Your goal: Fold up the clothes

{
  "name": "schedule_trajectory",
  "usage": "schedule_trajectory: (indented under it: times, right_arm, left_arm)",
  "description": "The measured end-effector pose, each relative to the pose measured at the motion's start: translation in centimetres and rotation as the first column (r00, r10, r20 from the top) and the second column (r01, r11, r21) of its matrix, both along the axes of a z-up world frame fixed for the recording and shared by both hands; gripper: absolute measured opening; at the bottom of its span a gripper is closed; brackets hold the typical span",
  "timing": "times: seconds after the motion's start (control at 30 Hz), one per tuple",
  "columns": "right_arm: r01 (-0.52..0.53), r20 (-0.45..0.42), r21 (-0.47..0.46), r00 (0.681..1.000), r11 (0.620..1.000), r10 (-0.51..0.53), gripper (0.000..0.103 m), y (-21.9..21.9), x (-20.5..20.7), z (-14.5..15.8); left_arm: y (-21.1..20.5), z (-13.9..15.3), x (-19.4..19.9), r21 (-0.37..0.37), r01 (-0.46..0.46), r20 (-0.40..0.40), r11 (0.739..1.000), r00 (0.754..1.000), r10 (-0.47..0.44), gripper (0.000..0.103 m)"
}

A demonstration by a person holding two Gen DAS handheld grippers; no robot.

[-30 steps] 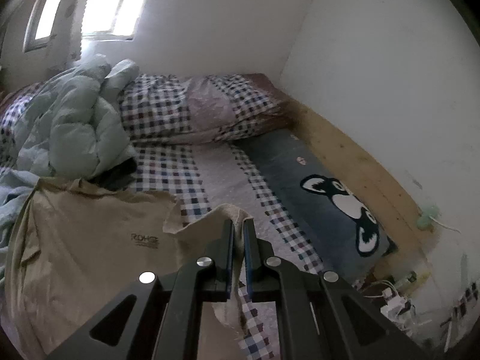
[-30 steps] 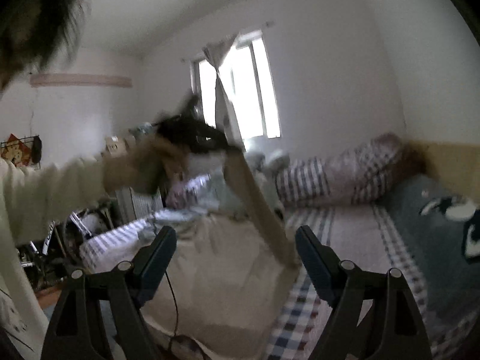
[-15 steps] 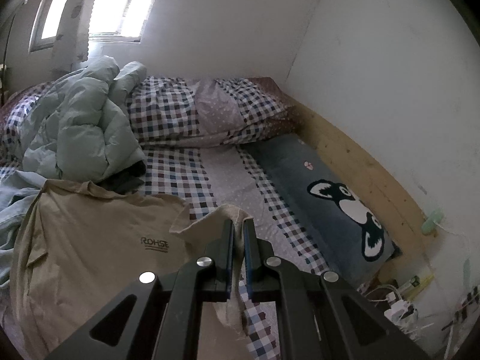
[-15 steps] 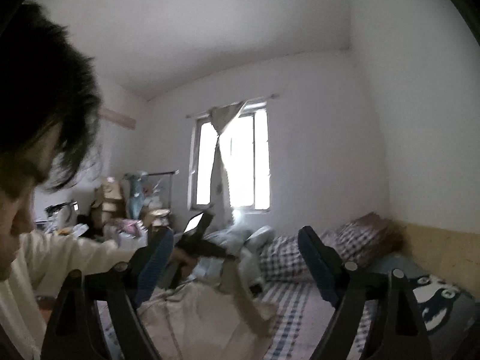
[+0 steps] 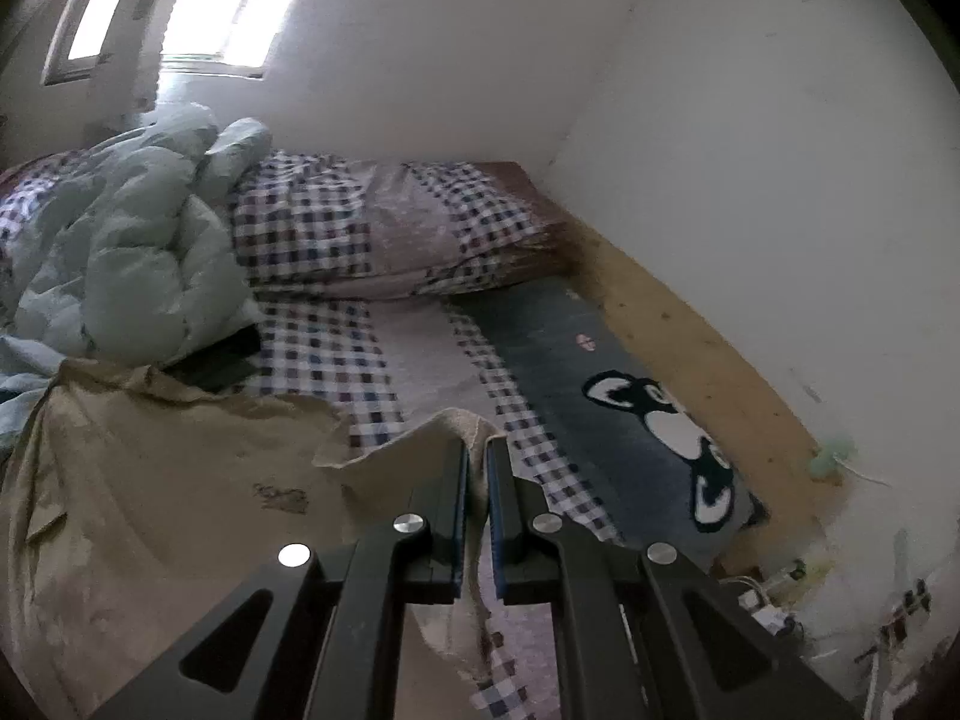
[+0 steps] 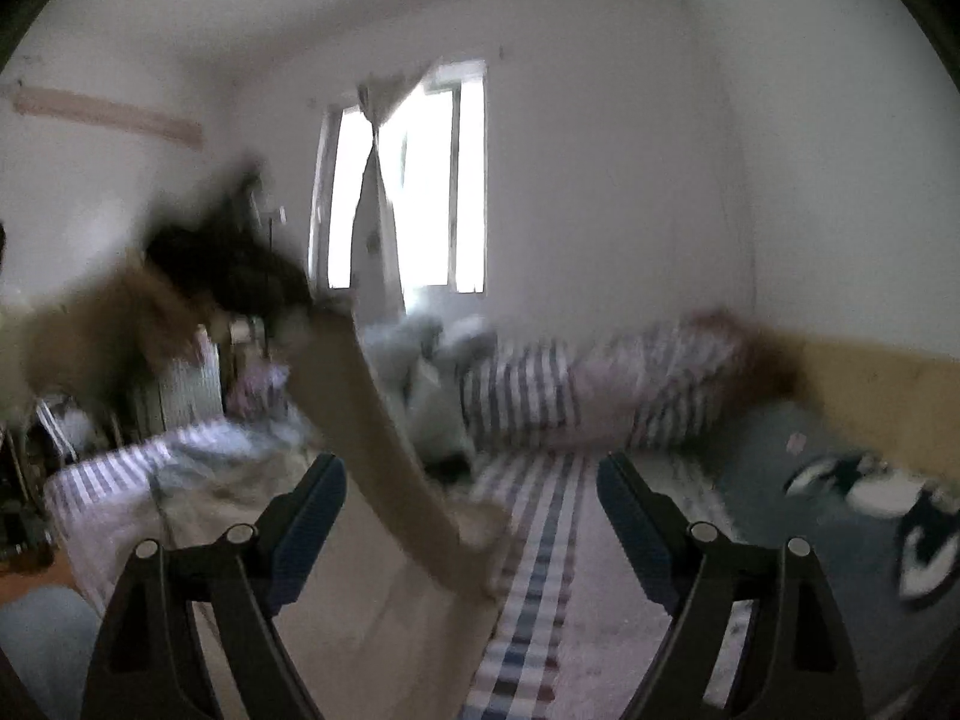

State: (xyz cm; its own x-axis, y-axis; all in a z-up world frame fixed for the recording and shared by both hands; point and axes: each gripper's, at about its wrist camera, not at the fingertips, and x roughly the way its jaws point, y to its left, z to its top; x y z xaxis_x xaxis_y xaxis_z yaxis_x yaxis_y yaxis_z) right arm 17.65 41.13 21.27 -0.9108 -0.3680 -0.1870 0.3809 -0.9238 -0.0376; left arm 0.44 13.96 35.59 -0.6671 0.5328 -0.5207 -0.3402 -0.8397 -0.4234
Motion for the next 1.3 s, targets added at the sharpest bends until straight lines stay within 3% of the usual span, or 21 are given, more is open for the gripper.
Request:
schedule_trajectory:
  times: [0.23,0.37,0.5,0.87,0.93,1.0,1.17,1.3]
  right_arm:
    - [-0.035,0.178,0.214,0.984,0.976,-0.004,0.084,-4.7,-12.2,-11.0]
    - [-0.114,0.281,0.319,0.959,0.941,0.021,0.071,-7.4,-19.1,-16.3]
    - [-0.173,0.364,0.338,0.931,0.925,0.041,0.056,-8.8,-24.2,-19.9]
    - [-0.217,0.426,0.403,0.904,0.889,0.027,0.051,-10.9,-30.2,-23.0]
    - [-0.218,0.437,0.414,0.899,0.884,0.018,0.042,-11.0,-30.7,-23.1]
    - [-0.198,0.458,0.42,0.889,0.886,-0.018,0.008,-10.8,-31.3,-23.4]
    - [-0.097,0.478,0.318,0.875,0.943,-0.072,0.007,-7.9,-32.7,-22.8]
    - [-0.069,0.493,0.261,0.867,0.963,-0.072,0.007,-6.6,-32.8,-22.5]
  left_arm:
    - [0.3,1.5,-0.9,0.036,0.07,-0.052,0.997,0.996,-0.069,0.005]
    - [-0.5,1.4,-2.9,0.065,0.071,-0.047,0.995,0.997,-0.068,0.005]
    - [-0.8,1.4,-5.1,0.067,0.066,-0.047,0.996,0.997,-0.063,0.005]
    - [-1.9,2.0,-8.2,0.083,0.043,-0.082,0.996,0.996,-0.036,0.005]
    - [-2.7,1.8,-8.6,0.086,0.025,-0.076,0.996,0.997,-0.019,0.005]
    - [-3.8,1.1,-9.1,0.079,-0.008,-0.065,0.997,0.998,0.013,0.005]
    - [-7.0,-0.8,-10.6,0.052,-0.103,-0.034,0.993,0.994,0.105,0.005]
    - [-11.1,-3.8,-10.8,0.031,-0.189,0.009,0.981,0.982,0.189,0.005]
